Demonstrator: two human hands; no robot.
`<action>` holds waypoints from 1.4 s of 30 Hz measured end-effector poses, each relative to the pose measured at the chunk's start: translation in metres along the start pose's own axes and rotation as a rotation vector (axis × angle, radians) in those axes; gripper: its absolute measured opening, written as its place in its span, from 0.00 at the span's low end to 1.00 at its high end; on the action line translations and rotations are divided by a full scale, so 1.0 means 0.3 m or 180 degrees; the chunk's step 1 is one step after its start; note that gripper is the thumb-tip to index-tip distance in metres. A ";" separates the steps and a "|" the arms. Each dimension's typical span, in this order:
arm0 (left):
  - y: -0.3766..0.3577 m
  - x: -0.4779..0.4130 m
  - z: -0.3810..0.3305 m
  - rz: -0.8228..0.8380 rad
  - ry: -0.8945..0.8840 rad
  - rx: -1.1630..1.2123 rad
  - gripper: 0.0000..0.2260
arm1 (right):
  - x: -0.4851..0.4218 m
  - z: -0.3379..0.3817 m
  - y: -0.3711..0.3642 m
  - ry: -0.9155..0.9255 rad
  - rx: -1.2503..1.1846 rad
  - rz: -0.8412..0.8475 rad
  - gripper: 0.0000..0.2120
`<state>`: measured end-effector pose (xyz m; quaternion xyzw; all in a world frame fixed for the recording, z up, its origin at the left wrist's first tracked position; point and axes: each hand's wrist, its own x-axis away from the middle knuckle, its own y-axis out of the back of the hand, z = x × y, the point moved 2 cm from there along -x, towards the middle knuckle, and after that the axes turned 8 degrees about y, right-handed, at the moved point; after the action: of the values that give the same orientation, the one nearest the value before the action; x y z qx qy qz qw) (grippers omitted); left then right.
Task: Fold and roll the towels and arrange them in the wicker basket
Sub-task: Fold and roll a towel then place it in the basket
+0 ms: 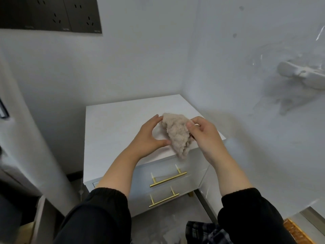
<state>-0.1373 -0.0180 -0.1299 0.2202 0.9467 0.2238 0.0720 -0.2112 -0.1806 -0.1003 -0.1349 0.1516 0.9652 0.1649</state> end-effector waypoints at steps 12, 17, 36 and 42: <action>-0.098 0.057 -0.106 0.0880 0.0938 0.1652 0.13 | 0.021 0.005 0.114 -0.1187 -0.1535 -0.0690 0.14; -0.113 0.053 -0.097 0.0653 0.1268 0.1393 0.14 | 0.018 -0.005 0.132 -0.1392 -0.1772 -0.0169 0.06; -0.189 0.043 -0.103 0.0052 -0.0187 0.0395 0.20 | -0.010 -0.058 0.090 -0.1567 -0.2703 -0.1086 0.07; -0.205 0.038 -0.097 -0.0112 0.0313 0.1280 0.11 | 0.009 -0.045 0.079 -0.1329 -0.2176 -0.0571 0.05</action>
<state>-0.1779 -0.0735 -0.1325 0.2023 0.9784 0.0395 -0.0159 -0.2193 -0.2057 -0.1077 0.0041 -0.2269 0.9484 0.2213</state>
